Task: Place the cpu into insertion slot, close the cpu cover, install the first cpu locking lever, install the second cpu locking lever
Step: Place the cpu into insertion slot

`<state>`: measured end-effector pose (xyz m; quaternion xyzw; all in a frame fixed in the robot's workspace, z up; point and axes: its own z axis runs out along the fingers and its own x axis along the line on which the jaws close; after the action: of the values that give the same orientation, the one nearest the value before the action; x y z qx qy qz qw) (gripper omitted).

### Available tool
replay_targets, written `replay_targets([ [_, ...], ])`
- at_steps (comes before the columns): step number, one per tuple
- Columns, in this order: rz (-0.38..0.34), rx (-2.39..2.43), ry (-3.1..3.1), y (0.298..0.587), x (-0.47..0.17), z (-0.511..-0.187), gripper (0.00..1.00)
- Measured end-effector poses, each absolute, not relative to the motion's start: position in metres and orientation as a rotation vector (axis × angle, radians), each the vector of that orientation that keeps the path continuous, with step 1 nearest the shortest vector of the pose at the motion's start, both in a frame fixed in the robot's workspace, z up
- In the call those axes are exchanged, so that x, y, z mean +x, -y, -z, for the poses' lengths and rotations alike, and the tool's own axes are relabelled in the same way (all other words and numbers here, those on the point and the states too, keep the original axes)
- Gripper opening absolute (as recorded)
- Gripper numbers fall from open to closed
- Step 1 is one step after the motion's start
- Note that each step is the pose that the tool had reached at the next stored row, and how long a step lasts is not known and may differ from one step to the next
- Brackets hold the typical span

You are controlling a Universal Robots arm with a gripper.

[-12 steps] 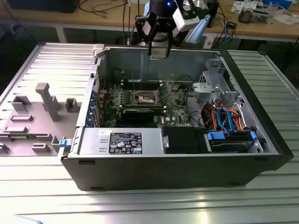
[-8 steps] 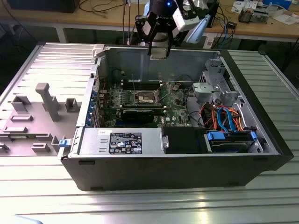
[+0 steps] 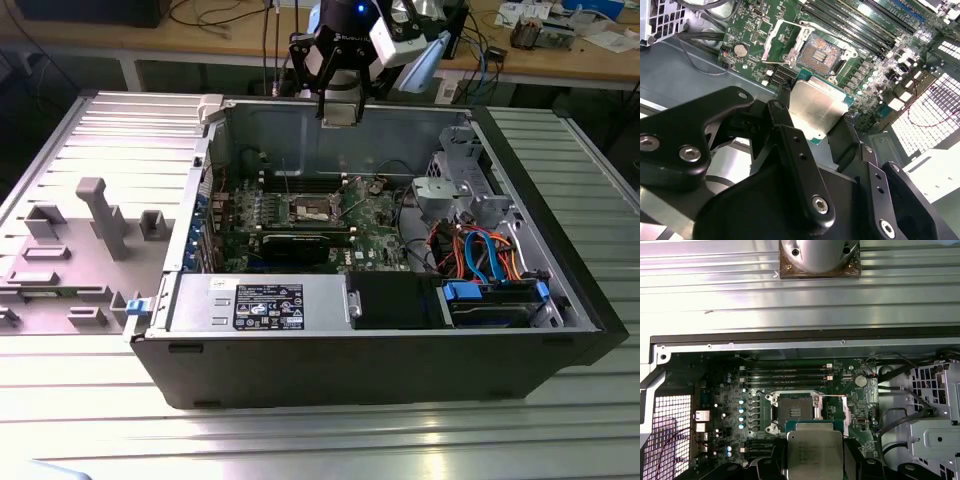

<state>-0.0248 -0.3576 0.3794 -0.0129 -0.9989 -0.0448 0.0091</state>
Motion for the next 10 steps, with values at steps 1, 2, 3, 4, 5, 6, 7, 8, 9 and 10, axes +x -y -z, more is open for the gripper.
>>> replay_targets([
  [1,0.140,-0.041,3.120,0.3576,-0.0248,-0.3794,0.55],
  [2,0.140,-0.043,3.120,0.3576,-0.0248,-0.3794,0.55],
  [3,0.140,-0.049,3.120,0.3576,-0.0248,-0.3794,0.55],
  [4,0.139,-0.057,3.120,0.3576,-0.0248,-0.3794,0.55],
  [5,0.139,-0.075,3.120,0.3576,-0.0248,-0.3793,0.55],
  [6,0.139,-0.091,3.120,0.3576,-0.0248,-0.3792,0.55],
  [7,0.139,-0.103,3.120,0.3576,-0.0248,-0.3792,0.55],
  [8,0.138,-0.114,3.120,0.3576,-0.0249,-0.3792,0.55],
  [9,0.138,-0.115,3.120,0.3576,-0.0252,-0.3792,0.55],
  [10,0.138,-0.114,3.120,0.3576,-0.0253,-0.3792,0.55],
])
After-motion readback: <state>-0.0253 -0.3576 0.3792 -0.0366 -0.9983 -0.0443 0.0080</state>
